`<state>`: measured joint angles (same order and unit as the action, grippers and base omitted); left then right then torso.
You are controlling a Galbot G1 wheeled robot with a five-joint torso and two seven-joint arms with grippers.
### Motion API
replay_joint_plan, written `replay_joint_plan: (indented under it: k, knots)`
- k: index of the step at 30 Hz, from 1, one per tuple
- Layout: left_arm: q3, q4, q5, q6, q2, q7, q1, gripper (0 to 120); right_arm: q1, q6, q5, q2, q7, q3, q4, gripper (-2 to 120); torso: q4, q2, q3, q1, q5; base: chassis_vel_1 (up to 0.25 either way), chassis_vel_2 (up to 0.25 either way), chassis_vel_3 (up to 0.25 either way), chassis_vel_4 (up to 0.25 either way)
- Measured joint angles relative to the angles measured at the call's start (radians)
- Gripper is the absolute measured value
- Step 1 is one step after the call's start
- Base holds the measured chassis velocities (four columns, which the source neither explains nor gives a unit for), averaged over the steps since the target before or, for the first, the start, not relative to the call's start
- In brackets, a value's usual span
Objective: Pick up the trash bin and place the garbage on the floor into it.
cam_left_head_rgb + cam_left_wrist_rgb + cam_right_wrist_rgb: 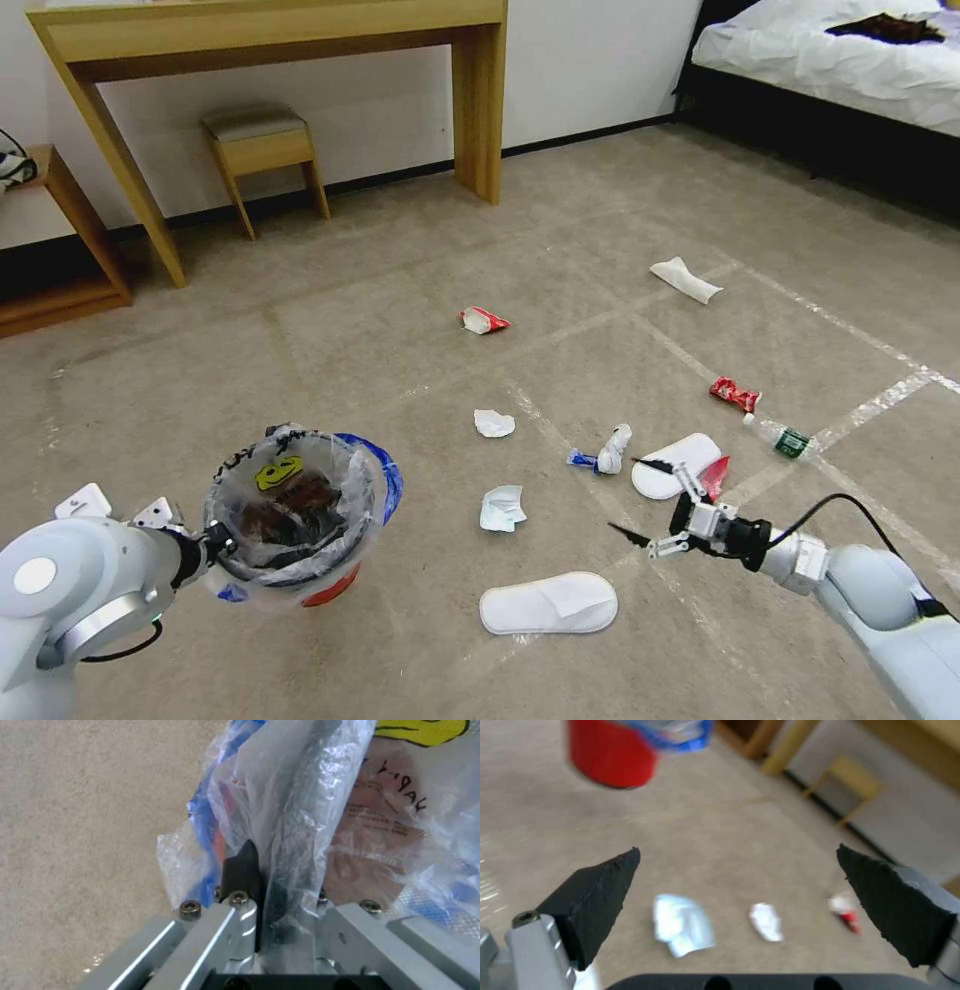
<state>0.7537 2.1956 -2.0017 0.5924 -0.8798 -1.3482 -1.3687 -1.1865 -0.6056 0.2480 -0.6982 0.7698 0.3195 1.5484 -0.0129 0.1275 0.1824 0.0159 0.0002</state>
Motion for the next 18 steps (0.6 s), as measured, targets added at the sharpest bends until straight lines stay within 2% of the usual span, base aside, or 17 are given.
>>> replay_joint_plan:
  k: [1,3,8,18]
  knots:
    - [0.0,0.0,0.0,0.0,0.0,0.0,0.0,4,0.0,0.0,0.0,0.0,0.0,0.0,0.0,100,0.0,0.0,0.0,0.0,0.0,0.0,0.0,0.0,0.0]
    - [-0.009,-0.01,0.0,0.001,0.005,0.004,0.011,4,0.027,0.008,0.006,0.062,0.019,-0.064,-0.005,100,-0.0007,0.0,0.0,0.0,-0.0003,0.0,0.0,0.0,0.0]
    - [-0.023,-0.023,-0.002,0.004,0.008,0.011,0.028,4,0.047,0.019,0.017,0.138,0.041,-0.133,-0.008,100,-0.0011,0.0,0.0,0.0,-0.0003,0.0,0.0,0.0,0.0]
    - [-0.021,-0.012,0.006,0.007,-0.012,0.016,0.012,4,0.101,0.031,-0.03,0.212,0.058,-0.284,-0.027,100,-0.0005,0.0,0.0,0.0,0.0,0.0,0.0,0.0,0.0]
